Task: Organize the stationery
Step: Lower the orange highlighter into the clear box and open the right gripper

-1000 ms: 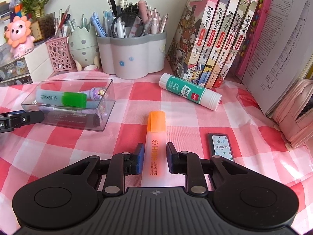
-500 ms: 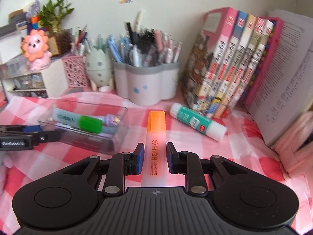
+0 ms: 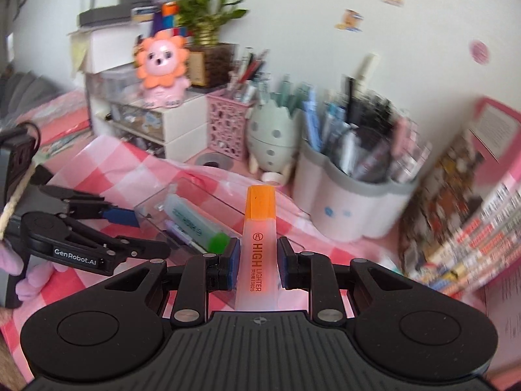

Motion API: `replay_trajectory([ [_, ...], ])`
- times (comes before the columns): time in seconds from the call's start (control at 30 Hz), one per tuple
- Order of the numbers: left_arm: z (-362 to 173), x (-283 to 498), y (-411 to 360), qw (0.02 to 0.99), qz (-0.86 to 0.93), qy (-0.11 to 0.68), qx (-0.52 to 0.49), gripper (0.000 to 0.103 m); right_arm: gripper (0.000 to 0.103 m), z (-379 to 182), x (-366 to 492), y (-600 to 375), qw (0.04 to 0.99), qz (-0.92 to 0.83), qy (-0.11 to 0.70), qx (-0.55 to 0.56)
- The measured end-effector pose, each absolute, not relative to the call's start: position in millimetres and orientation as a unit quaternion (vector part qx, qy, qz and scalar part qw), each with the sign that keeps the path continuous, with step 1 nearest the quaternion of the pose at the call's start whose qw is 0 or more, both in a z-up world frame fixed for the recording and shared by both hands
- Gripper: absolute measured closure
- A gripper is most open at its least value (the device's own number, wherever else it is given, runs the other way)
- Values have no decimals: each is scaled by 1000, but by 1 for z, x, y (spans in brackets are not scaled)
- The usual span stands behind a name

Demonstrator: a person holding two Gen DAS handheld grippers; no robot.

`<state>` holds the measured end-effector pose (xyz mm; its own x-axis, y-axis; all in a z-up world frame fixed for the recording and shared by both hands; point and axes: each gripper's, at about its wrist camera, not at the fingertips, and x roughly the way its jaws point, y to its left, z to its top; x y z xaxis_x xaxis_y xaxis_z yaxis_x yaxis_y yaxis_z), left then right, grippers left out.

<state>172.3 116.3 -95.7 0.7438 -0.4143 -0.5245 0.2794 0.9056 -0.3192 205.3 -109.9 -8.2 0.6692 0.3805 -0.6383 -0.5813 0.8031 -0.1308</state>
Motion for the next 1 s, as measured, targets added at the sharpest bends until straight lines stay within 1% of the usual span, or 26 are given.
replay_trajectory([
  [0.23, -96, 172, 116, 927, -187, 305, -111, 67, 80, -8, 209, -80, 848, 367, 293, -247],
  [0.57, -96, 172, 116, 927, -187, 305, -111, 67, 79, -7, 220, -46, 749, 448, 318, -369],
  [0.87, -96, 172, 116, 927, -187, 305, -111, 67, 79, -10, 233, -23, 670, 456, 350, -470],
  [1.0, -96, 172, 116, 927, -187, 305, -112, 67, 76, -7, 232, -23, 677, 450, 344, -471],
])
